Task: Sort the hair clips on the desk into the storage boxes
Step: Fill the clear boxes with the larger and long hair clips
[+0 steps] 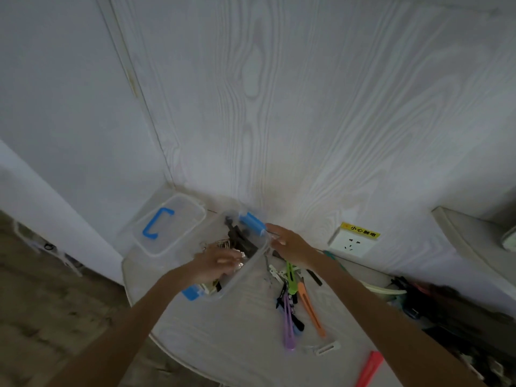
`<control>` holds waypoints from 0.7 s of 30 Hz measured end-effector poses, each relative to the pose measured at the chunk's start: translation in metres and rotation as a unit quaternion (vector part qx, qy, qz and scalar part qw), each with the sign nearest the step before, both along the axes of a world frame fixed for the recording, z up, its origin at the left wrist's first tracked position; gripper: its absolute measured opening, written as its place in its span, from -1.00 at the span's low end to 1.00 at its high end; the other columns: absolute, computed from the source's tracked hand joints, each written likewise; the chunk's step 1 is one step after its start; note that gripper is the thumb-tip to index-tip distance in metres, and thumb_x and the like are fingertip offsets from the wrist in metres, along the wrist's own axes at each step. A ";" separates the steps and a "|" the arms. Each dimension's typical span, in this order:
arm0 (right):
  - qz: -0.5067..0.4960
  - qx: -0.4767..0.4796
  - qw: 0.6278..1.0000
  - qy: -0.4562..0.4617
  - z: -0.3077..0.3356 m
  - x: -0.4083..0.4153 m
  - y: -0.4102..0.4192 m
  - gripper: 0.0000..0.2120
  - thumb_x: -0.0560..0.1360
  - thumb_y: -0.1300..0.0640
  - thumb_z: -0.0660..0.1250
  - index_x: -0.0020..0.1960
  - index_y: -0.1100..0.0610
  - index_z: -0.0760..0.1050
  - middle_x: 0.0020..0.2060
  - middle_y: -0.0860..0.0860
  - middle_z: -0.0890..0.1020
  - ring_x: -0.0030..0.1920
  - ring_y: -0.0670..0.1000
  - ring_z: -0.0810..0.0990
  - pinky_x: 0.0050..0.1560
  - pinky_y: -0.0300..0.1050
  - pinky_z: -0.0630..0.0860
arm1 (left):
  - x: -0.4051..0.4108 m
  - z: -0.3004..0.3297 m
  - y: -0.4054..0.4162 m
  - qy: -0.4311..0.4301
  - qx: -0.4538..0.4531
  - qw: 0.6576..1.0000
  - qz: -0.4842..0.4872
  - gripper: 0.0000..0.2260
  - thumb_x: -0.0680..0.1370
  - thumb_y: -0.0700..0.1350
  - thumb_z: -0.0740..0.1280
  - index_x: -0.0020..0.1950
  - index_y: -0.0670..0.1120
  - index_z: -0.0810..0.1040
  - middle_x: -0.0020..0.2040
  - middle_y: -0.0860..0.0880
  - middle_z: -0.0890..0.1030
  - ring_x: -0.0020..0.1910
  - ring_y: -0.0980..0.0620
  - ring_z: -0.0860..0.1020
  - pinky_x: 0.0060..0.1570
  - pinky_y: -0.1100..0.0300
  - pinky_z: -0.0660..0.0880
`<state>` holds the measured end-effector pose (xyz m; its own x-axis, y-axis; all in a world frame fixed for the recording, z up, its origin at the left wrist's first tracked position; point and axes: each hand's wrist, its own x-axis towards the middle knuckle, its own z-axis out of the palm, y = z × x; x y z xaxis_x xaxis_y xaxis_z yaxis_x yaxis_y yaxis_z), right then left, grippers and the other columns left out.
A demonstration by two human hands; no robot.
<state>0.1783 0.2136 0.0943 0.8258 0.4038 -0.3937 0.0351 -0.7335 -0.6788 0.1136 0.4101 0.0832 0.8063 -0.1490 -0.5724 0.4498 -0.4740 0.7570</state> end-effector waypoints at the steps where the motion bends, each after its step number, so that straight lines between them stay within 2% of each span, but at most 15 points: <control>1: 0.014 -0.009 1.000 -0.001 -0.006 -0.002 0.002 -0.64 0.59 0.17 0.11 0.38 0.06 0.30 0.23 0.10 0.49 0.06 0.02 0.52 0.10 -0.07 0.46 | -0.003 -0.002 -0.001 -0.012 0.007 0.999 -0.032 -0.73 0.57 -0.22 0.25 0.27 -0.10 0.50 0.18 -0.06 0.57 0.15 0.07 0.53 0.01 0.37 0.47; 3: 0.024 -0.034 0.998 -0.041 -0.016 0.002 0.002 -0.65 0.55 0.16 0.17 0.33 0.01 0.32 0.20 0.03 0.51 0.00 -0.06 0.48 0.01 -0.19 0.41 | -0.006 -0.006 0.003 -0.065 0.005 0.998 -0.009 -0.78 0.56 -0.27 0.26 0.16 -0.09 0.57 0.08 -0.02 0.61 0.12 0.07 0.57 -0.06 0.46 0.49; 5: 0.019 -0.067 0.994 -0.088 -0.021 0.010 -0.003 -0.73 0.51 0.13 0.24 0.21 0.00 0.41 0.12 -0.01 0.56 -0.02 -0.07 0.50 0.00 -0.23 0.40 | -0.005 -0.005 0.016 -0.151 0.045 0.983 0.094 -0.84 0.54 -0.21 0.30 0.00 0.03 0.60 -0.02 0.06 0.65 0.04 0.08 0.61 0.01 0.38 0.50; 8: 0.013 -0.104 0.988 -0.109 -0.019 0.020 -0.006 -0.80 0.47 0.07 0.31 0.09 0.01 0.46 0.02 -0.03 0.53 0.03 -0.02 0.54 -0.04 -0.22 0.39 | -0.003 -0.001 0.046 -0.254 0.145 0.913 0.284 -0.81 0.53 -0.24 0.28 -0.03 0.04 0.59 0.02 0.06 0.64 0.00 0.07 0.60 0.08 0.19 0.48; 11: 0.052 -0.064 0.984 -0.155 -0.005 0.023 0.013 -0.68 0.47 0.12 0.31 0.22 0.05 0.41 0.12 0.01 0.48 0.14 0.02 0.48 0.03 -0.20 0.37 | -0.005 -0.004 0.082 -0.265 0.229 0.846 0.402 -0.77 0.50 -0.26 0.31 0.14 -0.09 0.56 0.15 -0.09 0.58 0.12 -0.07 0.55 0.12 0.08 0.45; 13: 0.139 -0.062 0.973 -0.175 0.002 0.022 0.036 -0.59 0.50 0.10 0.29 0.34 0.06 0.34 0.26 0.04 0.45 0.28 0.07 0.40 0.23 -0.08 0.36 | -0.008 -0.017 0.103 -0.259 0.286 0.847 0.365 -0.66 0.49 -0.23 0.36 0.26 -0.12 0.50 0.23 -0.19 0.53 0.22 -0.17 0.49 0.20 -0.03 0.44; 16: 0.280 -0.172 0.912 -0.244 -0.012 0.025 0.066 -0.46 0.54 -0.04 0.20 0.47 0.00 0.13 0.48 -0.01 0.20 0.48 0.06 0.14 0.46 0.10 0.10 | -0.013 -0.040 0.122 -0.177 0.339 0.896 0.226 -0.50 0.53 -0.14 0.31 0.45 -0.11 0.29 0.46 -0.17 0.31 0.44 -0.18 0.27 0.41 -0.05 0.25; 18: 0.309 -0.215 0.891 -0.253 -0.026 0.028 0.071 -0.49 0.56 -0.07 0.14 0.47 -0.04 0.15 0.52 -0.04 0.08 0.50 0.06 0.09 0.47 0.14 0.02 | -0.019 -0.052 0.125 -0.132 0.349 0.913 0.165 -0.48 0.57 -0.09 0.26 0.50 -0.06 0.18 0.53 -0.11 0.17 0.50 -0.14 0.14 0.47 0.00 0.14; 21: 0.339 -0.254 0.878 -0.224 -0.032 0.030 0.063 -0.54 0.53 -0.06 0.17 0.42 -0.08 0.25 0.52 -0.03 0.06 0.46 0.08 0.20 0.38 0.07 0.22 | -0.027 -0.057 0.129 -0.146 0.345 0.916 0.144 -0.47 0.57 -0.09 0.26 0.51 -0.02 0.16 0.54 -0.05 0.14 0.52 -0.10 0.09 0.48 0.04 0.13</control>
